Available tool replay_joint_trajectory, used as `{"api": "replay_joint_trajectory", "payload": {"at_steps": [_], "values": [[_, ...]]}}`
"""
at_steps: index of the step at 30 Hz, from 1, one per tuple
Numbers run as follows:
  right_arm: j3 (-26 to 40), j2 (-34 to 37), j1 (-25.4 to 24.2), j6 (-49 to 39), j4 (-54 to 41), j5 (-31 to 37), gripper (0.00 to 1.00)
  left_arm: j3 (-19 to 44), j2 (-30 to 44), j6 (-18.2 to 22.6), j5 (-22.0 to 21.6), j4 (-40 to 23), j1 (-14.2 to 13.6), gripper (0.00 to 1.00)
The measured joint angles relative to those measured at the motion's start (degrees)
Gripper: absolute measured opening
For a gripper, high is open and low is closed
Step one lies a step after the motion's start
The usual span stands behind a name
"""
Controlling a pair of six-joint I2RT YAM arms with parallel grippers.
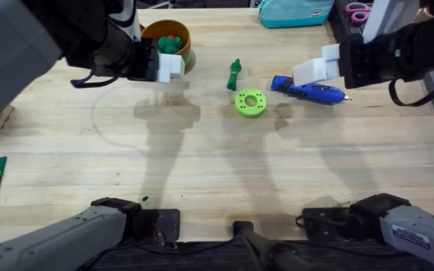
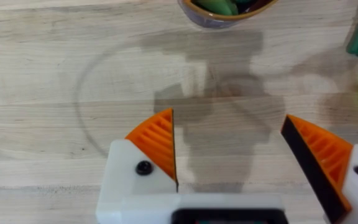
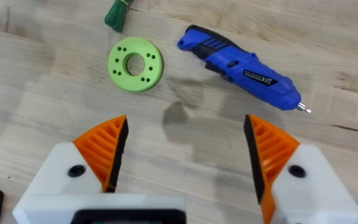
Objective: Pick up the gripper from the table and insert it into the empty holder that is missing its gripper. Then pick up a screw, insert it into the mounting hole, and use the screwdriver to tighten it. Finally, clean up the table by picking up the vegetable and placing it into the bucket.
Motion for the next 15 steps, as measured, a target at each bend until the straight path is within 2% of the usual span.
{"api": "replay_joint_trajectory", "payload": {"at_steps": [4, 12, 15], "values": [[0.0, 0.0, 0.0, 0.0, -0.4, 0.0, 0.997, -0.3, 1.6, 0.0, 0.5, 0.0, 0.0, 0.997], [0.0, 0.0, 0.0, 0.0, 0.4, 0.0, 0.997, -0.4, 2.2, 0.1, 5.7, 5.5, -0.1, 0.997], [0.0, 0.0, 0.0, 0.0, 1.1, 0.0, 0.997, -0.4, 2.2, 1.0, 6.4, 6.2, -1.2, 0.997]]}}
